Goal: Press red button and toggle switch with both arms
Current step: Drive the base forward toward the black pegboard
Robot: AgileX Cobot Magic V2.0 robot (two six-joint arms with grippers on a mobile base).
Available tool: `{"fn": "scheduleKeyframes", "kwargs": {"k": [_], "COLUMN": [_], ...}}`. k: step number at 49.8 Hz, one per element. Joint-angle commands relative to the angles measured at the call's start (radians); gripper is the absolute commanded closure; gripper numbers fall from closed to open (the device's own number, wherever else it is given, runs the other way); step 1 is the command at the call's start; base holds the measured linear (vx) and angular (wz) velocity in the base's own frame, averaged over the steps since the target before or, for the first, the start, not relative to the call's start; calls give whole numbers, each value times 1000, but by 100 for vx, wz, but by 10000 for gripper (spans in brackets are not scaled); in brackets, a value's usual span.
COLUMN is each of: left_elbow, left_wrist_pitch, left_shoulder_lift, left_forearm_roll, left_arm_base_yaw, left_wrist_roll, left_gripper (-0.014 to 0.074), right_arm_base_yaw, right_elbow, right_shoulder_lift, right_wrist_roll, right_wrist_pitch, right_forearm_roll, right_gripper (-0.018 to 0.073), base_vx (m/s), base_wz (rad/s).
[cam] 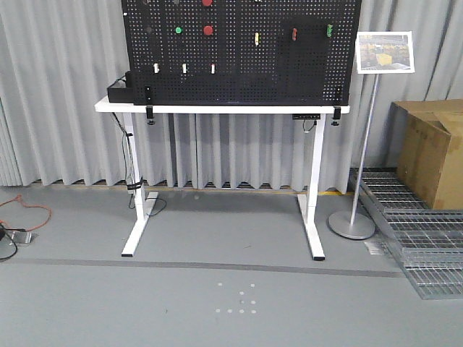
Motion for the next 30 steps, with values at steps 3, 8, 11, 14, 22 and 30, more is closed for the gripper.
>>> {"fn": "scheduleKeyframes", "kwargs": {"k": [3,8,11,14,22,30], "left_elbow": [35,35,35,35,35,35], "left_wrist_pitch": [-86,-86,-86,-86,-86,-86], "left_shoulder_lift": [-17,-17,-17,-17,-17,-17], "left_forearm_roll": [-3,-3,-3,-3,-3,-3], "left_arm_base_yaw": [-3,-3,-3,-3,-3,-3], "left_wrist_roll": [-8,-8,-8,-8,-8,-8], "left_gripper": [595,595,595,595,595,595], "right_arm_base_yaw": [-6,-6,-6,-6,-6,-6], "right_elbow": [11,11,11,11,11,11], "right_shoulder_lift": [-17,-17,-17,-17,-17,-17], "right_wrist_roll": [-12,-12,-12,-12,-12,-12], "right_wrist_pitch": [-80,-80,-80,-80,-80,-80], "right_forearm_roll": [-11,-11,-11,-11,-11,-11], "right_gripper": [562,562,562,562,562,562], "base_vx": [0,0,3,5,11,22], "base_wz": [1,0,-2,-3,-3,-9]}}
